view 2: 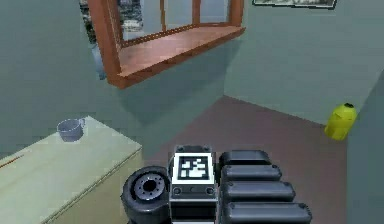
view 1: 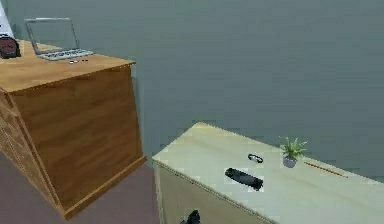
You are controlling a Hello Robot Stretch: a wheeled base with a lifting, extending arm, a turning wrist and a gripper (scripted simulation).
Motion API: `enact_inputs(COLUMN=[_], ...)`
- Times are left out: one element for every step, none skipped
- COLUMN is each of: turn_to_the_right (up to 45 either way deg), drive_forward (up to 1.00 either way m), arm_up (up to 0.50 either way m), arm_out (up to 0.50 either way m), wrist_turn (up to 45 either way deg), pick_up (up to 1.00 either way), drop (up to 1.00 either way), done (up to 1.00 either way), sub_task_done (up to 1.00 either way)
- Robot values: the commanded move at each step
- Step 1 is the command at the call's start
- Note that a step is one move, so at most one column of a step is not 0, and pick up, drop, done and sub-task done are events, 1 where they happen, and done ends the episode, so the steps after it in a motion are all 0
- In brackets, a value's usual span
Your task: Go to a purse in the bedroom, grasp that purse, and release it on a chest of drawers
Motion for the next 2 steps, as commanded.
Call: enact_inputs(turn_to_the_right=[0.0, -12.0], drive_forward=[0.15, 0.00], arm_up=[0.00, 0.00], arm_out=[0.00, 0.00], wrist_turn=[0.0, 0.0], pick_up=[0.00, 0.00], drop=[0.00, 0.00], done=[0.00, 0.00], sub_task_done=[0.00, 0.00])
